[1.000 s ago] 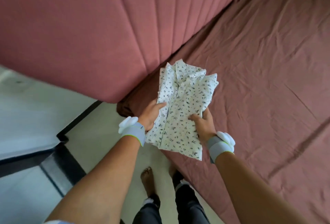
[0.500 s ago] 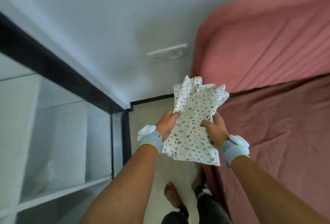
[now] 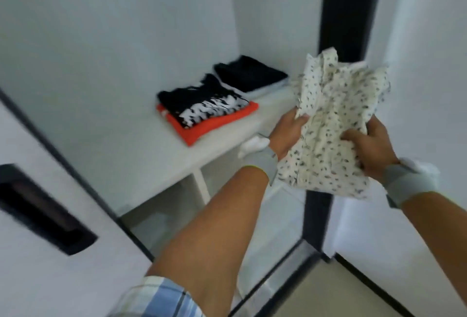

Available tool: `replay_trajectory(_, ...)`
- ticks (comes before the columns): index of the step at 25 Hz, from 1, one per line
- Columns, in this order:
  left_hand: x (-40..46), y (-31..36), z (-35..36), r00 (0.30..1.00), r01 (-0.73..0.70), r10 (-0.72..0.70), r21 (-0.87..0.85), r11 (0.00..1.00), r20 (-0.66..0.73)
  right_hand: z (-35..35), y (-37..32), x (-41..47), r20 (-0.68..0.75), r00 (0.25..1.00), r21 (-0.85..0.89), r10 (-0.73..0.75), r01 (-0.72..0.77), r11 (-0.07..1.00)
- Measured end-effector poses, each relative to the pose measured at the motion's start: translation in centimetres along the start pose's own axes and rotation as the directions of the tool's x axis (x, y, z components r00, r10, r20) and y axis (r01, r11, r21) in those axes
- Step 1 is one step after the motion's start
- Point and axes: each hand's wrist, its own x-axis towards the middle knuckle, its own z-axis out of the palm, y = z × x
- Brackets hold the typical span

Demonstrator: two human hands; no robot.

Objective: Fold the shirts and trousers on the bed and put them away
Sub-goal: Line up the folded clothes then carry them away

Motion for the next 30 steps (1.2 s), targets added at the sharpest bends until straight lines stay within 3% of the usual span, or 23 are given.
replay_trajectory(3,-0.4,5.0,-8.9,0.945,-0.147,0.164,0.080,0.986,-0.283,7.9,-6.6,5.6,0.241,0.957,0.047,-0.159,0.152,0.987)
replay_trajectory(5,-2.2,6.8,-13.9,0.846,-0.197,0.222,0.102,0.975,-0.486,14.0,-9.9,7.6,0.380,0.889,0.151,-0.256,0.213,0.965)
replay_trajectory(8,-4.6,7.4,-21.5,0.669,-0.196,0.250,0.158,0.968,-0.700,23.0,-13.4,8.6,0.563,0.781,0.233,-0.270,0.163,0.959)
replay_trajectory(10,-5.6,5.2,-26.0,0.522,-0.033,0.199,0.213,0.976,-0.830,28.9,-12.7,8.9,0.642,0.726,0.156,-0.245,0.190,0.969)
replay_trajectory(12,-7.4,1.7,-28.3,0.323,0.263,0.083,0.173,0.949,-0.943,33.8,-9.6,8.6,0.702,0.695,-0.079,-0.154,0.291,0.953)
replay_trajectory(13,-8.2,-0.1,-28.7,0.221,0.403,0.052,0.140,0.904,-0.974,35.8,-7.6,8.1,0.718,0.693,-0.268,-0.071,0.369,0.890)
replay_trajectory(14,-8.4,-1.9,-29.2,0.175,0.511,0.052,0.136,0.849,-0.983,37.6,-5.7,7.5,0.713,0.700,-0.439,-0.033,0.483,0.758)
replay_trajectory(15,-8.3,-3.8,-29.7,0.209,0.605,0.051,0.170,0.778,-0.977,39.0,-4.1,6.7,0.716,0.692,-0.514,-0.093,0.612,0.601)
replay_trajectory(16,-7.9,-5.5,-30.3,0.297,0.677,0.013,0.221,0.702,-0.955,40.1,-3.0,5.9,0.753,0.625,-0.488,-0.206,0.741,0.462)
replay_trajectory(18,-6.9,-8.7,-31.1,0.444,0.760,-0.128,0.297,0.579,-0.887,41.7,-1.6,5.0,0.871,0.397,-0.316,-0.290,0.904,0.287)
replay_trajectory(19,-6.4,-10.1,-31.4,0.482,0.779,-0.189,0.320,0.539,-0.856,42.4,-1.0,4.9,0.910,0.331,-0.270,-0.250,0.930,0.251)
replay_trajectory(21,-5.9,-11.9,-31.8,0.513,0.828,-0.295,0.372,0.420,-0.806,43.3,0.6,4.7,0.938,0.336,-0.308,-0.083,0.919,0.247)
replay_trajectory(23,-5.3,-12.4,-33.1,0.491,0.862,-0.373,0.376,0.340,-0.787,44.6,2.1,4.7,0.928,0.371,-0.359,0.011,0.891,0.278)
replay_trajectory(27,-5.2,-12.7,-36.0,0.512,0.856,-0.377,0.419,0.304,-0.772,47.6,2.5,4.3,0.907,0.421,-0.401,0.028,0.839,0.368)
replay_trajectory(30,-4.6,-13.3,-36.8,0.486,0.872,-0.351,0.416,0.260,-0.800,48.7,3.0,5.0,0.915,0.403,-0.380,0.015,0.850,0.365)
